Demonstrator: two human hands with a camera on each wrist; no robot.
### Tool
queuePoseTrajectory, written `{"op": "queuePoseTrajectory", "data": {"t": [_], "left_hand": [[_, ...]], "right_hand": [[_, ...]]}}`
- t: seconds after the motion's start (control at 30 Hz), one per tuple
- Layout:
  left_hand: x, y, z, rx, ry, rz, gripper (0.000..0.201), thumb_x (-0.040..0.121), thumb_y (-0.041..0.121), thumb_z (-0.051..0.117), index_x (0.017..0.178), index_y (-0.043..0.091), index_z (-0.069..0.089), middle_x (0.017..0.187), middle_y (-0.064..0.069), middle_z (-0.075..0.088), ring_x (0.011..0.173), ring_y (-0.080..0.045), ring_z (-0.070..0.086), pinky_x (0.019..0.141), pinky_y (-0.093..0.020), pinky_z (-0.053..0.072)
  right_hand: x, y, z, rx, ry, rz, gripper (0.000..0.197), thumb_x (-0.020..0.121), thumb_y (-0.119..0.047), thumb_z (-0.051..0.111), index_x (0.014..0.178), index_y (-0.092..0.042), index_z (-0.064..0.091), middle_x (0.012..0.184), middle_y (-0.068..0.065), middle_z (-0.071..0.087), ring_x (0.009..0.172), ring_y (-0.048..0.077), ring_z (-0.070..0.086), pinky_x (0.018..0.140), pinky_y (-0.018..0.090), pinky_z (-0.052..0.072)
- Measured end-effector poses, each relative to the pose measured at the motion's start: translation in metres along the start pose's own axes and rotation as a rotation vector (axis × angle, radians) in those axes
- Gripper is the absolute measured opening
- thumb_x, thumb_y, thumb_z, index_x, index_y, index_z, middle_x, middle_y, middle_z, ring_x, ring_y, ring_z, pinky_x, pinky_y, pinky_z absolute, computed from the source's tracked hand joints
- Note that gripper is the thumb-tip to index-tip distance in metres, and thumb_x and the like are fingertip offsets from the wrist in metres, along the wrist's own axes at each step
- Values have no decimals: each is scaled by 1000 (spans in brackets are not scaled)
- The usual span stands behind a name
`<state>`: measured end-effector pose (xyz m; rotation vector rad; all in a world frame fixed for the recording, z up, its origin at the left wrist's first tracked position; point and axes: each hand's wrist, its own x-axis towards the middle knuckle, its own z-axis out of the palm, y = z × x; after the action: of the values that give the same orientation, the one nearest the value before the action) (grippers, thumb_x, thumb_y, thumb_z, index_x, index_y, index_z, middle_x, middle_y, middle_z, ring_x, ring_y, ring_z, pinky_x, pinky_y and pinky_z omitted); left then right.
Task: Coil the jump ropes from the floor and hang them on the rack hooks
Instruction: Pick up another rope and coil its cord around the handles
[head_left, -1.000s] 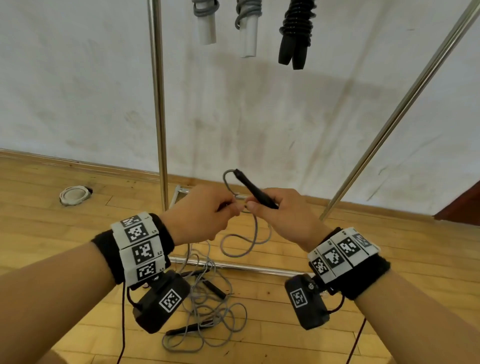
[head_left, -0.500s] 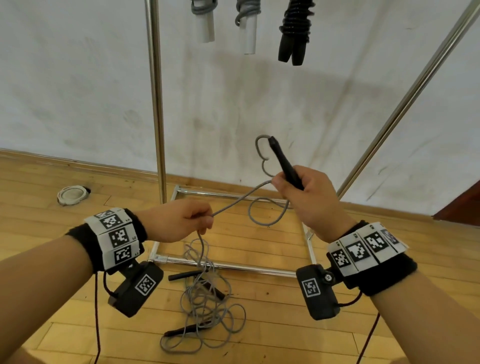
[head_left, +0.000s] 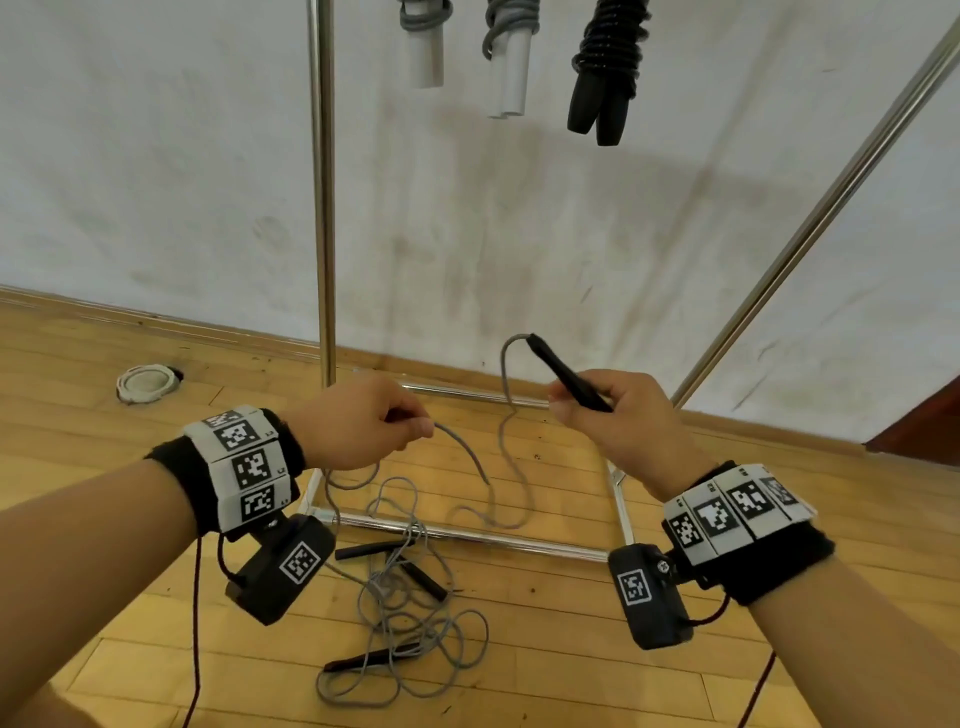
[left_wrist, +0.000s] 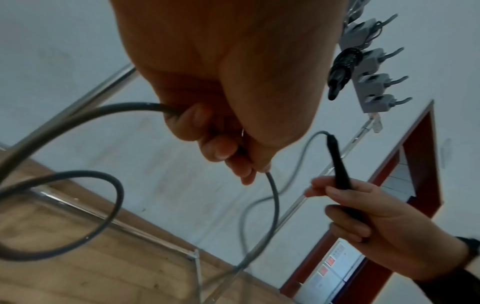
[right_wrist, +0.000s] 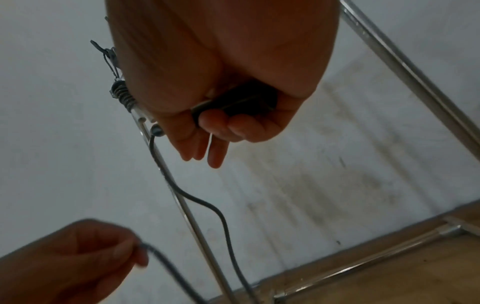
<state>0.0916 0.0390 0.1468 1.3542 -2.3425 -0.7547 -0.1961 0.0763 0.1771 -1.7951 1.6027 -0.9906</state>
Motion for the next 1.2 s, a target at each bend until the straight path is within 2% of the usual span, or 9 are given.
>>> {"op": "queuePoseTrajectory", "data": {"t": [0.13, 0.3, 0.43, 0.5, 0.63, 0.87, 1.07, 1.13, 1.2], "left_hand": [[-4, 27, 2, -31, 75, 94, 19, 96, 39, 58, 83, 34, 71, 68, 23, 68, 53, 5, 61, 49, -7, 42], [-7, 43, 0, -173, 189, 128, 23, 97, 34, 57, 78, 28, 68, 69, 14, 71, 49, -2, 65, 49, -15, 50], [-9, 38, -2, -201, 252, 145, 23, 97, 32, 58, 74, 32, 63, 66, 16, 69, 50, -2, 65, 50, -11, 46], [-10, 34, -2, -207, 246, 151, 23, 97, 32, 59, 74, 33, 63, 67, 17, 69, 52, -2, 65, 51, -10, 45], [-11, 20, -3, -212, 138, 151, 16, 98, 31, 56, 84, 29, 63, 75, 13, 69, 63, -2, 65, 58, -12, 48], [-11, -1, -3, -182, -124, 53, 21, 104, 28, 41, 89, 26, 56, 89, 5, 66, 86, -7, 62, 82, -28, 50], [-6, -6, -3, -28, -129, -20, 29, 104, 32, 40, 87, 24, 62, 83, 7, 69, 76, -2, 62, 73, -19, 47], [-6, -4, -2, 35, -120, -31, 30, 104, 32, 39, 86, 24, 61, 77, 7, 65, 70, -2, 60, 65, -14, 44], [-7, 4, -3, 75, -55, -4, 30, 104, 32, 41, 84, 26, 62, 69, 8, 59, 61, 6, 55, 56, -9, 39]], "right_hand": [[-6, -10, 27, -4, -103, -64, 6, 89, -34, 70, 94, -36, 72, 57, -22, 58, 45, -1, 49, 46, 10, 36], [-7, -29, 45, 53, -141, -123, 19, 93, -32, 65, 82, -19, 70, 59, -4, 59, 46, 1, 44, 47, 12, 34], [-4, -38, 45, 165, -221, -67, 20, 94, -30, 65, 84, -14, 71, 79, 16, 70, 48, 10, 47, 48, 25, 40], [-6, -40, 47, 177, -255, -73, 16, 93, -26, 66, 86, -12, 70, 71, 10, 68, 47, 7, 46, 47, 21, 39], [0, -39, 42, 139, -149, -103, 16, 92, -25, 67, 79, -16, 65, 53, -10, 51, 44, 5, 42, 44, 17, 36], [13, -33, 9, 261, 122, -103, 18, 92, -23, 66, 74, -22, 66, 52, -13, 48, 44, 6, 38, 44, 17, 34], [9, -26, -8, 181, 200, -105, 11, 90, -26, 67, 80, -23, 68, 65, 9, 56, 52, 12, 45, 53, 29, 40], [4, -24, -8, 146, 199, -102, 10, 89, -23, 69, 80, -28, 70, 65, -4, 59, 53, 9, 49, 54, 26, 42], [-1, -24, -5, 102, 195, -96, 15, 87, -21, 72, 83, -36, 72, 77, -16, 65, 63, 4, 58, 60, 22, 45]]}}
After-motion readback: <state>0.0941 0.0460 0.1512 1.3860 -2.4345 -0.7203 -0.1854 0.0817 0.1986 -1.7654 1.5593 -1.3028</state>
